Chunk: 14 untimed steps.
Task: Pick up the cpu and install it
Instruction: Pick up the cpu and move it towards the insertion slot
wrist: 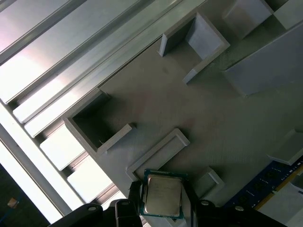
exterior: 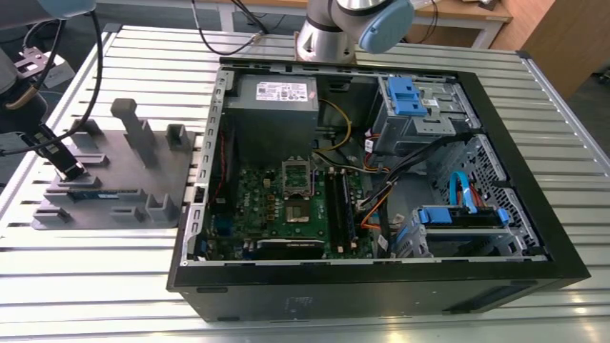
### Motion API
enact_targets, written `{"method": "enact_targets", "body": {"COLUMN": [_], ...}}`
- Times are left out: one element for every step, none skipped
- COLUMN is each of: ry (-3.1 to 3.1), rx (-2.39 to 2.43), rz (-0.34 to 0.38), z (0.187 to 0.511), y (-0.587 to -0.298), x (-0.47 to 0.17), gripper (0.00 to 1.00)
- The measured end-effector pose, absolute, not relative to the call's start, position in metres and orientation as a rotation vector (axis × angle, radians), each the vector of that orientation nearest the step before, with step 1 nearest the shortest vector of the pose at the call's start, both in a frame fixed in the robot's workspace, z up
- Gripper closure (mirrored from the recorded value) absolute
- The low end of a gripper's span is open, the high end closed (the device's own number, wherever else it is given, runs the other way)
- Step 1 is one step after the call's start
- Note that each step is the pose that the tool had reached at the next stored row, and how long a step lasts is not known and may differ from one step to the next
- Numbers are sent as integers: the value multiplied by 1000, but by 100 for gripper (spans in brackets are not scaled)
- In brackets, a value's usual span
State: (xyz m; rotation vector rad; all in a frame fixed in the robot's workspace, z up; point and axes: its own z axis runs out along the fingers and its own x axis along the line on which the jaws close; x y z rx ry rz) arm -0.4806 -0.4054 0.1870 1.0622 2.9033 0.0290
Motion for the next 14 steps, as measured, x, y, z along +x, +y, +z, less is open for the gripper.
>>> {"method": "enact_targets", "body": {"ry": [2903,2903,2903,2903,2903,2903,2903,2903,2903,2903,2903,2903,2903,2903], "rx": [1062,1062,1062,1062,1062,1062,1062,1062,1062,1062,1062,1062,1062,1062], "rz": [29,29,29,29,29,29,29,29,29,30,29,29,30,30], "z": [187,187,187,187,187,187,187,187,187,187,187,187,187,187], "y": [-405,-405,-405,-405,-405,-405,-405,-406,-406,-406,-406,-406,-406,-406], "x": [-481,-481,-481,-481,-481,-481,-481,-481,-481,-481,-481,-481,-481,-481], "gripper": [55,55,55,55,55,55,55,56,56,56,56,56,56,56]}}
